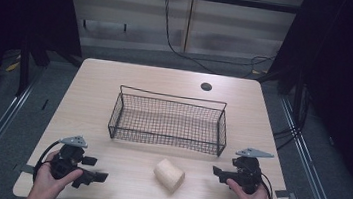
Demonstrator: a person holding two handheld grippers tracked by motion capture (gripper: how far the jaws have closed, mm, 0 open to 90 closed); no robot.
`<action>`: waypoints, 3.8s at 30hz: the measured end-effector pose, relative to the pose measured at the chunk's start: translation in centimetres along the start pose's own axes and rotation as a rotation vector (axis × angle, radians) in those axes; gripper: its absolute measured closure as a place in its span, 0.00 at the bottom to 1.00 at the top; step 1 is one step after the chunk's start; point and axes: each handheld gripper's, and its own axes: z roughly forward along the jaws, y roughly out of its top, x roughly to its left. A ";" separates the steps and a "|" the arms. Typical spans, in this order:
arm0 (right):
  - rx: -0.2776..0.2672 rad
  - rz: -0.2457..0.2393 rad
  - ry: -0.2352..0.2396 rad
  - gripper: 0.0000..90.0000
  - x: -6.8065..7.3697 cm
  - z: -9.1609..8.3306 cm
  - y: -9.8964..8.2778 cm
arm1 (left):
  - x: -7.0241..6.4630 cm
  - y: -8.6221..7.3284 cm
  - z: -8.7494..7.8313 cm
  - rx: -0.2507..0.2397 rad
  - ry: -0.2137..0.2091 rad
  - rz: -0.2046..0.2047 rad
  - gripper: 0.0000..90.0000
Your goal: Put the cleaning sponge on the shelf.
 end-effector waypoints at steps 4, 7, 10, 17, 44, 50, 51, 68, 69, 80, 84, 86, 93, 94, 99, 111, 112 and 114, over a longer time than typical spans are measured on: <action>0.009 -0.011 0.039 0.26 0.1 -0.2 0.2 | 0.0 0.0 0.0 0.001 0.000 0.003 0.21; 0.013 -0.024 0.055 0.26 0.4 -0.3 0.3 | 0.0 0.0 0.0 -0.001 -0.002 0.003 0.21; 0.008 -0.062 0.060 0.28 0.8 -0.4 0.5 | -0.1 0.0 0.1 0.003 -0.005 0.001 0.21; 0.003 -0.064 0.113 0.32 1.4 -0.9 1.0 | 0.0 0.0 0.0 0.003 -0.002 -0.001 0.21; 0.143 -0.036 0.260 0.18 2.6 -1.3 2.9 | 0.0 0.0 0.1 0.001 0.003 -0.004 0.21; 0.184 -0.071 0.284 0.18 3.2 -1.4 3.3 | 0.1 0.0 0.0 0.000 0.007 0.000 0.21; 0.189 -0.079 0.281 0.18 3.4 -1.4 3.4 | 0.1 0.0 0.0 0.000 0.006 0.001 0.21; 0.286 -0.160 0.341 0.18 6.0 -1.1 6.1 | 0.1 0.0 0.0 -0.005 0.013 -0.007 0.21; 0.295 -0.168 0.347 0.17 6.1 -0.9 6.2 | 0.1 0.0 0.0 -0.004 0.012 -0.006 0.21; 0.344 -0.218 0.385 0.17 7.5 0.1 8.3 | 0.1 0.0 -0.1 -0.002 0.007 -0.003 0.21; 0.377 -0.239 0.398 0.17 8.4 0.5 9.0 | 0.0 -0.1 -0.1 -0.005 0.010 -0.003 0.21; 0.382 -0.253 0.398 0.18 8.8 0.7 9.3 | 0.0 -0.1 -0.1 -0.005 0.009 -0.004 0.21; 0.469 -0.279 0.393 0.20 9.7 2.1 9.6 | 0.0 -0.1 -0.1 -0.006 0.011 -0.003 0.21; 0.476 -0.280 0.395 0.20 9.8 2.3 9.7 | 0.0 -0.1 -0.1 -0.006 0.011 -0.003 0.21; 0.512 -0.293 0.413 0.16 10.4 3.0 10.0 | 0.0 -0.1 -0.1 -0.004 0.006 -0.002 0.21; 0.609 -0.309 0.420 0.24 11.3 5.1 10.1 | 0.0 -0.1 -0.1 -0.006 0.006 -0.003 0.21; 0.612 -0.304 0.420 0.24 11.4 5.2 10.1 | 0.0 -0.1 -0.1 -0.006 0.004 -0.003 0.21; 0.625 -0.301 0.419 0.26 11.5 5.4 10.0 | 0.0 -0.1 -0.1 -0.005 0.003 -0.002 0.21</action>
